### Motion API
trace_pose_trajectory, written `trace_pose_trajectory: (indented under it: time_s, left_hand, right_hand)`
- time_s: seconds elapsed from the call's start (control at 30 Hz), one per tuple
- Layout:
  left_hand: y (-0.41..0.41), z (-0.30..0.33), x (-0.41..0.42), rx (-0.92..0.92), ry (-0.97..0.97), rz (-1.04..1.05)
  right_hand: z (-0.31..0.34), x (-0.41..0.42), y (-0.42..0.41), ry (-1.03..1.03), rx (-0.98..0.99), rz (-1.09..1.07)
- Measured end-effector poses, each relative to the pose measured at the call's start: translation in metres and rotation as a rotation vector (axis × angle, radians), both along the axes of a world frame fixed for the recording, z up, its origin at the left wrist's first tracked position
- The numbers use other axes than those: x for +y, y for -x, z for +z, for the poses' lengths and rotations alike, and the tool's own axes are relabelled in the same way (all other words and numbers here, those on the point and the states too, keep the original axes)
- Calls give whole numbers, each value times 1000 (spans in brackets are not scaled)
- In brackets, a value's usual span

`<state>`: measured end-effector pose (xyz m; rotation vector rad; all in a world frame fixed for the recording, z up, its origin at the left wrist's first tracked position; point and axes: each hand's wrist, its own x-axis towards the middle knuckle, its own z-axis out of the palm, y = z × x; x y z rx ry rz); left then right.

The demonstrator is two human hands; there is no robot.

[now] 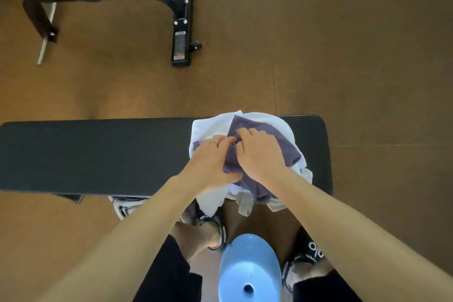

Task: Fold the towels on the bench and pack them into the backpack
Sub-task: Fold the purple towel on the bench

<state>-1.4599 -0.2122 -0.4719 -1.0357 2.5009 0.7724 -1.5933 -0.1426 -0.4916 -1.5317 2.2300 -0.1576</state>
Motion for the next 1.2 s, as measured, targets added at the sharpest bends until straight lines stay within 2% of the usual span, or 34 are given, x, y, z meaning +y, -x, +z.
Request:
trace_pose_trajectory:
  time_s: [0.17, 0.47, 0.57, 0.73, 0.8, 0.87, 0.93, 1.03, 1.2]
  left_hand:
    - [0, -74, -25, 171, -135, -5]
    - [-7, -141, -37, 543, 23, -91]
    - [-11, -147, -37, 591, 59, -101]
    - [-11, -139, -35, 552, 53, -122]
    - [-11, -129, -36, 504, 81, -165]
    - [-16, -117, -36, 469, 139, -213]
    - [-24, -110, -37, 496, 211, -230]
    - [-32, -101, -39, 667, 298, -192]
    - [-38, -78, -37, 963, 198, 84]
  right_hand:
    - [-79, -20, 1, 170, 133, -14]
    - [-116, -30, -4, 462, 236, -73]
    - [-122, -32, -2, 498, 272, -53]
    - [-121, -31, -1, 452, 298, -56]
    - [-119, -30, 0, 443, 226, -101]
    - [-107, -29, 1, 452, 61, -192]
    - [-88, -21, -1, 451, -37, -240]
    - [-58, -8, -9, 424, -65, -190]
    - [-33, 12, -29, 485, -165, -131]
